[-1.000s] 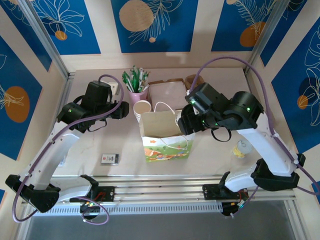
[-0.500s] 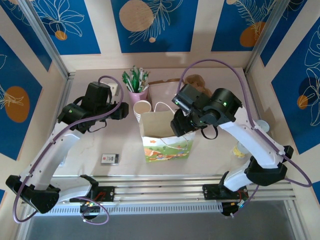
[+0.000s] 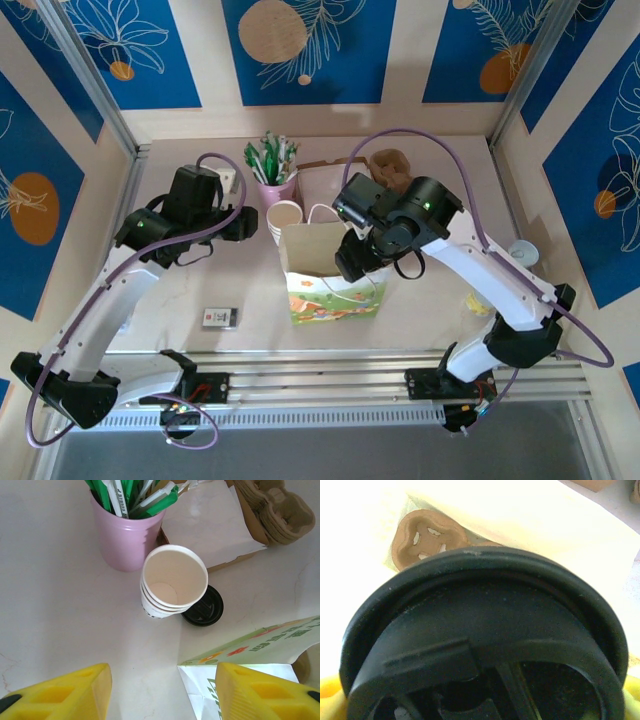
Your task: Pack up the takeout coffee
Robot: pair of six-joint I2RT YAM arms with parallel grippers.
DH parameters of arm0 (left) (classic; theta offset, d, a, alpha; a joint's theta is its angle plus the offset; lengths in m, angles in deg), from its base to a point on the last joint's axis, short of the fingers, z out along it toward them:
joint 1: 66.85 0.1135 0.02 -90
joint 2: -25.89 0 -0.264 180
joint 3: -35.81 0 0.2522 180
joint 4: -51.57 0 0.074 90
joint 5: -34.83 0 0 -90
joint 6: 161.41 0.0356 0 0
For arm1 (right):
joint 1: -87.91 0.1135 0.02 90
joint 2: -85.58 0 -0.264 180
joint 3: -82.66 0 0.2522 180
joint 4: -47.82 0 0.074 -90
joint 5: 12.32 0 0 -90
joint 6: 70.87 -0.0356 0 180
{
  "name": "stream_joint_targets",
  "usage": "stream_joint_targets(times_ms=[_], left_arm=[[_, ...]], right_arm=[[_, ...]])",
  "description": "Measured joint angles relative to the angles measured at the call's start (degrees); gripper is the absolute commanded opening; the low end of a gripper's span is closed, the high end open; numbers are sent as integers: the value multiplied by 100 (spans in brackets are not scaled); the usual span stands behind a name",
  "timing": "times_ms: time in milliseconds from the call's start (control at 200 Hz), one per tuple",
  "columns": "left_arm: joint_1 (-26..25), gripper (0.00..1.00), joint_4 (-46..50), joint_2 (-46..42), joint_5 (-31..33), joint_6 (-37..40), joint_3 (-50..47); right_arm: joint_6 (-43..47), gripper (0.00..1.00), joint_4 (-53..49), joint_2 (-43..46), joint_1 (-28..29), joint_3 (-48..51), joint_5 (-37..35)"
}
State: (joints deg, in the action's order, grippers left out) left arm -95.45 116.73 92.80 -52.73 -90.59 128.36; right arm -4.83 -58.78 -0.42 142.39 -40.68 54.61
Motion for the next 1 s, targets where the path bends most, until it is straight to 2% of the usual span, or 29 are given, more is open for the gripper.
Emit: stream_joint_targets(times_ms=[475, 1000], left_arm=[[0, 57, -11, 4, -109, 2, -79], [2, 57, -129, 31, -142, 2, -153]], right_arm=[[192, 77, 2, -566, -267, -190, 66], [269, 77, 0, -616, -417, 90, 61]])
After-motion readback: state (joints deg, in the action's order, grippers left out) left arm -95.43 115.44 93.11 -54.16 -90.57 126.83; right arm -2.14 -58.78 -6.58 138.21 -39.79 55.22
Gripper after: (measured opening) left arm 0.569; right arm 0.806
